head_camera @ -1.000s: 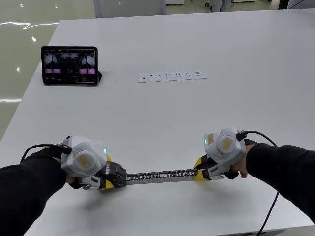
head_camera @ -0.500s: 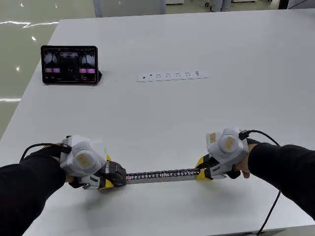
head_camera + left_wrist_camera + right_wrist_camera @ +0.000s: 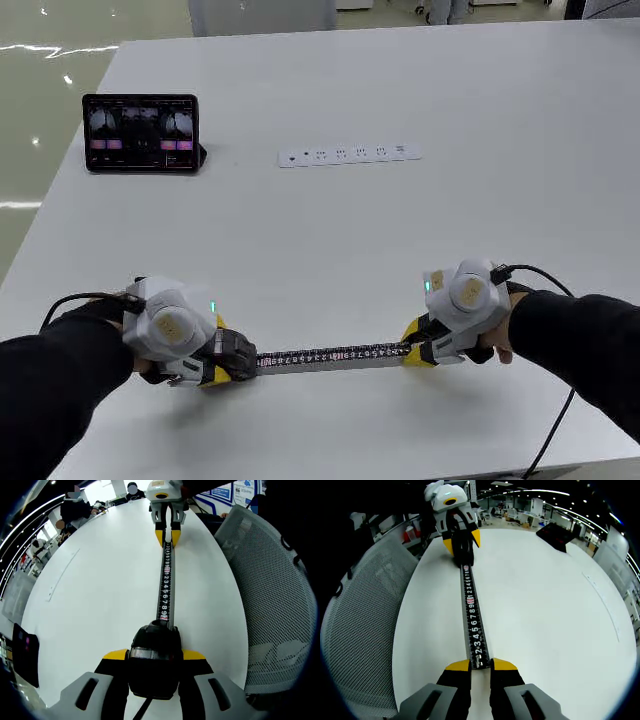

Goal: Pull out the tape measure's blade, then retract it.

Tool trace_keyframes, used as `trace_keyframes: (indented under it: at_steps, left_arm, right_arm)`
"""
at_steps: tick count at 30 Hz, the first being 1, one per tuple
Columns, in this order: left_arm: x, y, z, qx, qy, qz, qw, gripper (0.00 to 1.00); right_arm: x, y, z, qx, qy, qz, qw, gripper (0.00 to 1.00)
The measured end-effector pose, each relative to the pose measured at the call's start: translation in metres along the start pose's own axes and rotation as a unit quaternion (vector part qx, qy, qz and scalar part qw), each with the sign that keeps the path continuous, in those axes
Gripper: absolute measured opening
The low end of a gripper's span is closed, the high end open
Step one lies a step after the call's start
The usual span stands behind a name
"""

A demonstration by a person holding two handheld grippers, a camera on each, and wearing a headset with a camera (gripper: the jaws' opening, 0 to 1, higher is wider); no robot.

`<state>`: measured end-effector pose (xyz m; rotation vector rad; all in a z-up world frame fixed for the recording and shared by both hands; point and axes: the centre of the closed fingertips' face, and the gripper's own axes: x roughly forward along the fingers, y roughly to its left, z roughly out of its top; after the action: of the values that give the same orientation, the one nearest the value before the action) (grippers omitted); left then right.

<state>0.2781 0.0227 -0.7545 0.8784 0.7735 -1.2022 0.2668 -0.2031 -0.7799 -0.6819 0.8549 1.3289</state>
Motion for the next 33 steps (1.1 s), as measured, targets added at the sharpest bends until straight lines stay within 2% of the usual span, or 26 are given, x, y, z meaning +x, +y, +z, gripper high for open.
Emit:
trace_keyframes:
  at_steps: [33]
  left_arm:
    - [-0.001, 0.0, 0.0, -0.002, 0.0, 0.0, 1.0, 0.33]
  right_arm:
    - [-0.01, -0.003, -0.012, 0.01, -0.001, -0.003, 0.9999, 0.1]
